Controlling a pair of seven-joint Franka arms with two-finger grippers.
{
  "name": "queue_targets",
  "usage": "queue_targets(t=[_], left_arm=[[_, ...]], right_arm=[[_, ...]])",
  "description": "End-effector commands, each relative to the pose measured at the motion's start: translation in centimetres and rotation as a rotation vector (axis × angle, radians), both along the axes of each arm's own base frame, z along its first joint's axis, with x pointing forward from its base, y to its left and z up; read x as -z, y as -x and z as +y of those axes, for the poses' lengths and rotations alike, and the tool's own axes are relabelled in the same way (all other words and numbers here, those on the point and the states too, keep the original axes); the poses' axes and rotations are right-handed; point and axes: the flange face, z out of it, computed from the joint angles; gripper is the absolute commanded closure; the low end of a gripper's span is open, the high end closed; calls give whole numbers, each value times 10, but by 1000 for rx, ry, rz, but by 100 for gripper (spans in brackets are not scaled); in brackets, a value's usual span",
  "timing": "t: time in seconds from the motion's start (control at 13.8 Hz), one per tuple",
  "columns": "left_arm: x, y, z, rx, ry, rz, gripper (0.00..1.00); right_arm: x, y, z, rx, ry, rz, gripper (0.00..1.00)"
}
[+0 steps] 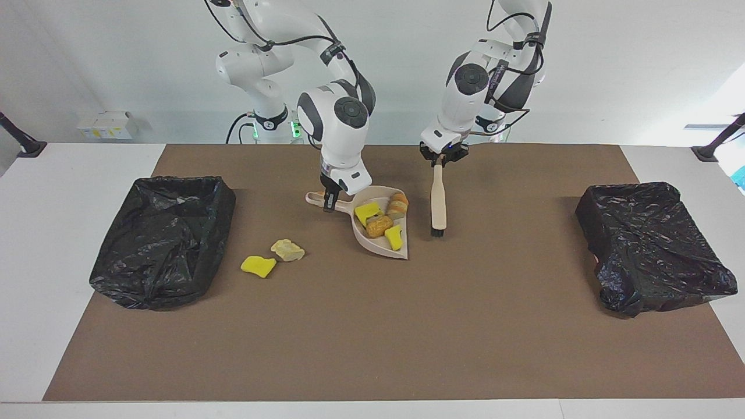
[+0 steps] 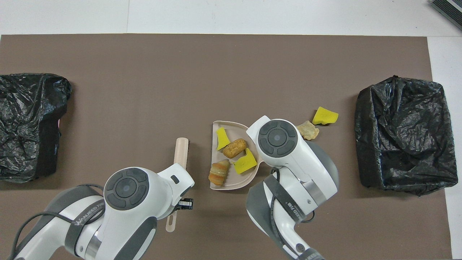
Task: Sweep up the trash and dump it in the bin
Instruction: 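Lift the loaded dustpan toward the trash bag with the right gripper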
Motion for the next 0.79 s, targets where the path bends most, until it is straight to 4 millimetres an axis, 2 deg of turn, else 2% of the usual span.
queue_targets(t=[0.0,0.22,0.36,0.51,0.65,0.72], left_arm=[[-4,18,-1,6,-22,-15,100],[-6,39,-12,-7,-35,-37,100],[-5,61,-17,-11,-43,-61,100],[-4,82,-25,-36,-52,-95,100],[-5,101,-39,-62,-65,-111,100],[-2,113,-48,-65,-64,-117,100]], right_arm=[[-39,-14,-39,-51,-25,-11,100],[-57,-22,-69,-72,-30,-5,100],[-68,-25,-81,-75,-39,-20,100],[-79,-33,-103,-82,-79,8,100],[-95,-42,-136,-101,-99,35,100],[-110,-41,-151,-99,-98,48,100]])
